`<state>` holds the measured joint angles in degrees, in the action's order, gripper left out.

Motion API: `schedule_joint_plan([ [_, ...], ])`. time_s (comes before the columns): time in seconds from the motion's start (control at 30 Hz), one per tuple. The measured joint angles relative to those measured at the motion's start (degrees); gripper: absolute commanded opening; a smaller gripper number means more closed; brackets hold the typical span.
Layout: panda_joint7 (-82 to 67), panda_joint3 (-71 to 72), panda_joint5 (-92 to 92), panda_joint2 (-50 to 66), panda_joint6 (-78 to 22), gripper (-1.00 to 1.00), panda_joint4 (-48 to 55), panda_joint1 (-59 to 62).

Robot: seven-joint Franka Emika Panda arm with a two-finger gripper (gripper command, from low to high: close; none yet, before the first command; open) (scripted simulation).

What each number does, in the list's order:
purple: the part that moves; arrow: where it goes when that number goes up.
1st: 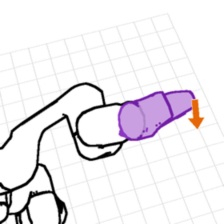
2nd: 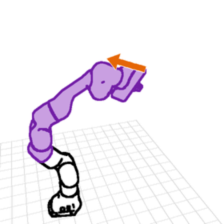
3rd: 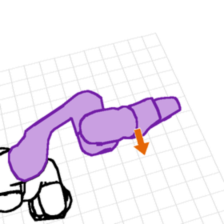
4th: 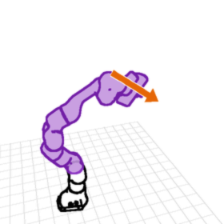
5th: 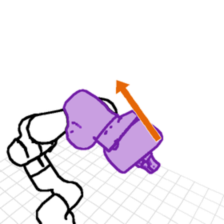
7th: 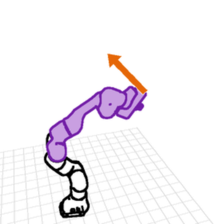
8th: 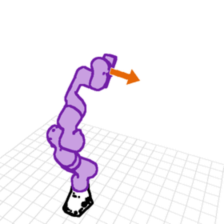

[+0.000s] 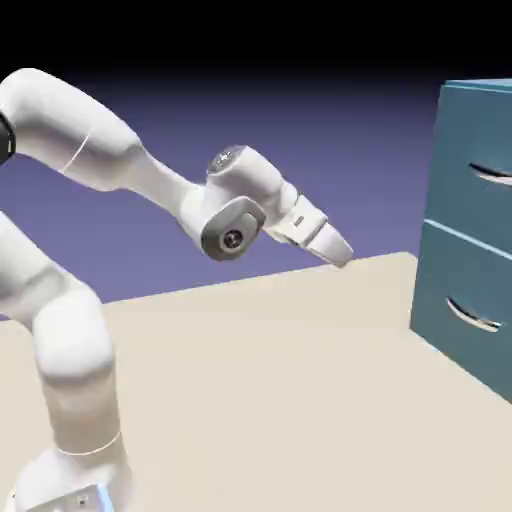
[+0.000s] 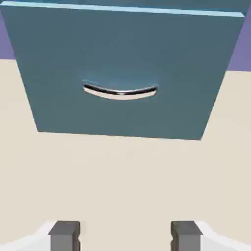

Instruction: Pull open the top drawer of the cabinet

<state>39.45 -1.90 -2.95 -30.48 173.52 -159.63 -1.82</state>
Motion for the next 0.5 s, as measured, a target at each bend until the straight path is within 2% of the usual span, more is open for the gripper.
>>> schedule_joint_plan([
  [0.5,-37.4,-23.7,-36.7,27.1,-6.1,0.00,17.1,-13.8],
])
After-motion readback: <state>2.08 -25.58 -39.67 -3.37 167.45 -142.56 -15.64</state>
